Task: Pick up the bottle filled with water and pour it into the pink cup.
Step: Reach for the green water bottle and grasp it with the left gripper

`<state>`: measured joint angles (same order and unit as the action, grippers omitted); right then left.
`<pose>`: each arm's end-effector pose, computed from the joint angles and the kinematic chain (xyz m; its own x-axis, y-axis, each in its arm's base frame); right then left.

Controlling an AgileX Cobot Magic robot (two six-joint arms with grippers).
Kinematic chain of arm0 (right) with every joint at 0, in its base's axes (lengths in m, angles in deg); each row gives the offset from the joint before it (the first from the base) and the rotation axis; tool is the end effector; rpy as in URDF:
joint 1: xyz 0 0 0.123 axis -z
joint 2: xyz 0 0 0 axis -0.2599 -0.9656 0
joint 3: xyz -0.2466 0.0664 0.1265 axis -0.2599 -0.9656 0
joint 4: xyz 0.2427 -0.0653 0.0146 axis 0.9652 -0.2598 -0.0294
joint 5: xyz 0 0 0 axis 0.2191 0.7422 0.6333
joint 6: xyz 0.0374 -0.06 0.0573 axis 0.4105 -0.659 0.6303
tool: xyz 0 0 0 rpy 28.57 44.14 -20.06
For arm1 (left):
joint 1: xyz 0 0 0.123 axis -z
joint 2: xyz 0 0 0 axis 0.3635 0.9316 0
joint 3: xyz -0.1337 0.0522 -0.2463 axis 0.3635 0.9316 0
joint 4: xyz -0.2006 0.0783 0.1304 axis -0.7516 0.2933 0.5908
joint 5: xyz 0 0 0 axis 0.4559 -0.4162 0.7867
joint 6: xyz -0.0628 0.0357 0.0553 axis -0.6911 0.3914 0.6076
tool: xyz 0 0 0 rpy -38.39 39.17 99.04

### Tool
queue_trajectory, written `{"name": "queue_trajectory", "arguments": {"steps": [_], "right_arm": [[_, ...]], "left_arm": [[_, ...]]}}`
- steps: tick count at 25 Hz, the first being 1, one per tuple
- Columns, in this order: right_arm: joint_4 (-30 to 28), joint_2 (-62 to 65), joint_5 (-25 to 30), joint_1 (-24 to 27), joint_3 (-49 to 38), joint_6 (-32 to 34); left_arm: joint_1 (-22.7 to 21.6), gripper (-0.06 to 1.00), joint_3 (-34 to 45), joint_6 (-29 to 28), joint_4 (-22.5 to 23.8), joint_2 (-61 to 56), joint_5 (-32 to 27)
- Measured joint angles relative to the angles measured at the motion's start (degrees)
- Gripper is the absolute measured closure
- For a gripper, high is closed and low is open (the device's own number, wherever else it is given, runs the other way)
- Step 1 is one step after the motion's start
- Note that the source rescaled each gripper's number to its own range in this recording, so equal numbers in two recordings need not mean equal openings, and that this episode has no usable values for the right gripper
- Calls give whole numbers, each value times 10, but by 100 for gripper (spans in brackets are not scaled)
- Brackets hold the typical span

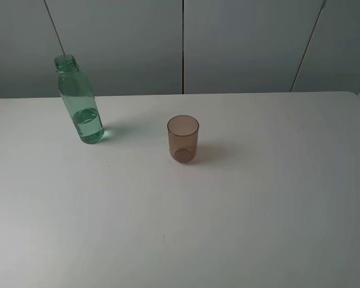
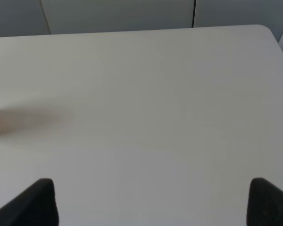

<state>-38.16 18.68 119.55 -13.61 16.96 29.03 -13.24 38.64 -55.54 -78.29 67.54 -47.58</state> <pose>-0.0070 0.0018 0.2754 -0.4826 0.0320 -0.8753 0.0193 0.9995 0.0259 -0.0102 0.0000 0.3058 -0.2708 0.1157 -0.9556 0.1767 0.9819 0.0688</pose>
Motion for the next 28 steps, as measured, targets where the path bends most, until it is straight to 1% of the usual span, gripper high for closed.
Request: {"name": "queue_trajectory", "arguments": {"steps": [3,6,9,12,16,19,21,26,28], "right_arm": [[0,0,0,0,0,0],[0,0,0,0,0,0],[0,0,0,0,0,0],[0,0,0,0,0,0],[0,0,0,0,0,0],[0,0,0,0,0,0],[0,0,0,0,0,0],[0,0,0,0,0,0],[0,0,0,0,0,0]], "left_arm": [[0,-6,-1,12,-3,3,40],[0,-6,-2,14,-4,35,78],[0,-6,-2,14,-4,99,123],[0,-6,-2,14,-11,170,183],[0,-6,-2,24,-54,283,283],[0,-6,-2,68,-100,377,348],[0,-6,-2,81,-122,440,382],[0,-6,-3,85,-151,575,480],[9,-6,-3,88,-156,625,520]]}}
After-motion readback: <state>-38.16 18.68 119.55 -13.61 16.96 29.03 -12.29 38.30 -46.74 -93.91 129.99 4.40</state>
